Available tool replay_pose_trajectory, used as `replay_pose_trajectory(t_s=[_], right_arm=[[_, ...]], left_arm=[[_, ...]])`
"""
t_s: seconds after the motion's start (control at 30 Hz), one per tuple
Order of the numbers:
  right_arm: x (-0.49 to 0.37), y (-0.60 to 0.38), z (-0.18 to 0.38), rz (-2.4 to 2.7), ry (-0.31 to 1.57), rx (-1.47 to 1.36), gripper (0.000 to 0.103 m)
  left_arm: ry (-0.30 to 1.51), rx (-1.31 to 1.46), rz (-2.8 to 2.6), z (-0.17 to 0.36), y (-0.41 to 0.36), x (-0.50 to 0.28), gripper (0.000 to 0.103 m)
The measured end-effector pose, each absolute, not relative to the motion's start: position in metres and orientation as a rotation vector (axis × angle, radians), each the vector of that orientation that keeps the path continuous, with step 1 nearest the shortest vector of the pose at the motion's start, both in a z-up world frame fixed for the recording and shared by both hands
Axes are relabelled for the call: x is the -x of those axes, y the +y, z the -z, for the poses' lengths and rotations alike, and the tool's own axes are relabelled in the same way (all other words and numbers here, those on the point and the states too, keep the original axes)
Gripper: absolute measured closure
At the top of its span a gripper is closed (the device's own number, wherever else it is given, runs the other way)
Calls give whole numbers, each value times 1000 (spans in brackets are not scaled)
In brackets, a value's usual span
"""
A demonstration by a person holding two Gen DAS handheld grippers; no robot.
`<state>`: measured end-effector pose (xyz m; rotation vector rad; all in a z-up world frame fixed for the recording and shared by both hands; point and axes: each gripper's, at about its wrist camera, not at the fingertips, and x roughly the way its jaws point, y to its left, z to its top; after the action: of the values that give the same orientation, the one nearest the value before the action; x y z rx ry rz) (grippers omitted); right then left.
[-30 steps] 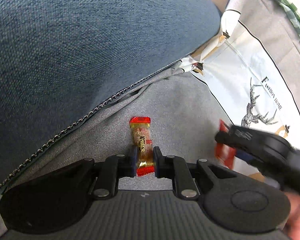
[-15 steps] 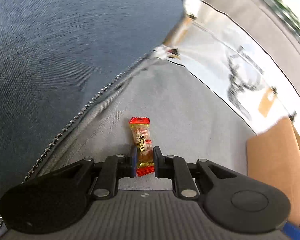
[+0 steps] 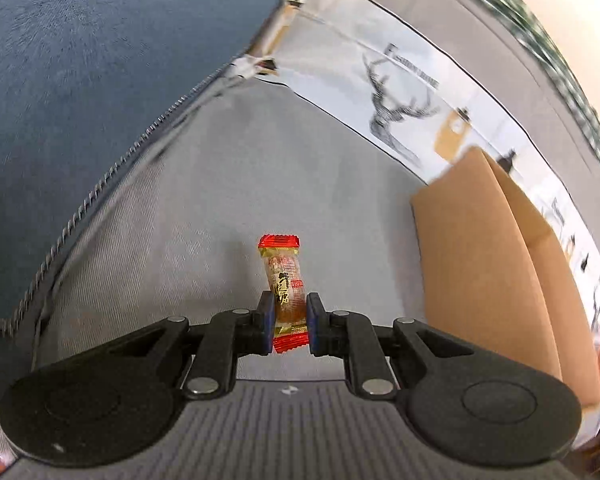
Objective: Organize snacks
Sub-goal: 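Carry the red packet in the right tool while the left tool carries the red-gold candy over the box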
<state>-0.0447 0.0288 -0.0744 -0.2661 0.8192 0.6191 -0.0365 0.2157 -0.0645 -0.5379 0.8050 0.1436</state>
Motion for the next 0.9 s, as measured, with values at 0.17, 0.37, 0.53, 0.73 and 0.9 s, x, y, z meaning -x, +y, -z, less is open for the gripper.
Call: replay_pose_trajectory(t_s=[0.17,0.37,0.53,0.73,0.9], right_arm=[[41,25,85,-611,850,272,59],[37,23,95,-623,902,276,57],[35,20,96,-629,921,258,55],[30,14,99,-621,933,228,53],[29,15,97,-627,937,219,49]], left_arm=[[811,540,-142,68,197,59,86],[887,510,-188,77,182,66,86],[922,510,-216,88,184,62,86],[906,543,-234,88,187,66,83],[899,531,-239,88,184,66,81]])
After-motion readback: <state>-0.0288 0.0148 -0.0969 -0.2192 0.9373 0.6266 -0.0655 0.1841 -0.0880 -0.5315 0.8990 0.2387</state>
